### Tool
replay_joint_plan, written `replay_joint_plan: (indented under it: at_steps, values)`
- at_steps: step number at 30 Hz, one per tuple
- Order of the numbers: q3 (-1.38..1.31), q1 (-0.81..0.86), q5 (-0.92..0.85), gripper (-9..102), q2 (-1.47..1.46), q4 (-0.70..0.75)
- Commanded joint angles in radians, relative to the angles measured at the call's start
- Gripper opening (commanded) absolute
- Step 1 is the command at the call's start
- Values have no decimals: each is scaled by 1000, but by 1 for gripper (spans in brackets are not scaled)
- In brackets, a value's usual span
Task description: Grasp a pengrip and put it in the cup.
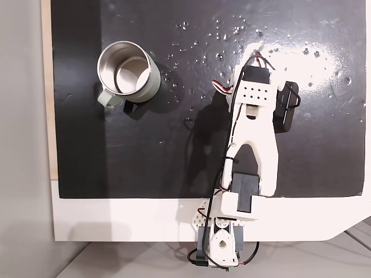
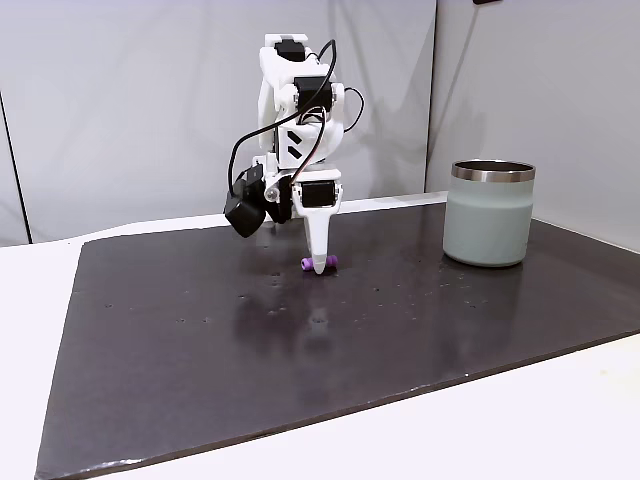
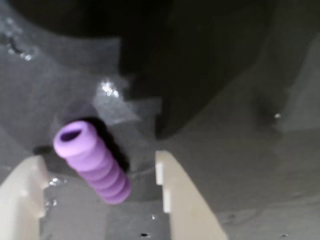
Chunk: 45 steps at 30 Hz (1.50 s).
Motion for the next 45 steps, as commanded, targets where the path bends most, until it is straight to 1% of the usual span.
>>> replay_joint_plan:
  at_steps: [1, 4, 8, 13, 18, 21, 24, 31, 38, 45]
  values:
    - [-51, -6, 9, 18, -6, -12]
    - [-48, -6, 9, 13, -29, -18]
    - [-43, -8, 9, 1, -40, -21]
    - [-43, -8, 18, 0, 8, 11]
    - [-80, -35, 43, 0, 187, 94]
    - [-183, -78, 64, 0, 287, 192]
    - [-347, -132, 89, 0, 322, 310]
    - [-773, -298, 140, 0, 222, 522]
    - [-897, -466, 129, 0, 173, 503]
    - [-1072, -552, 127, 0, 15, 453]
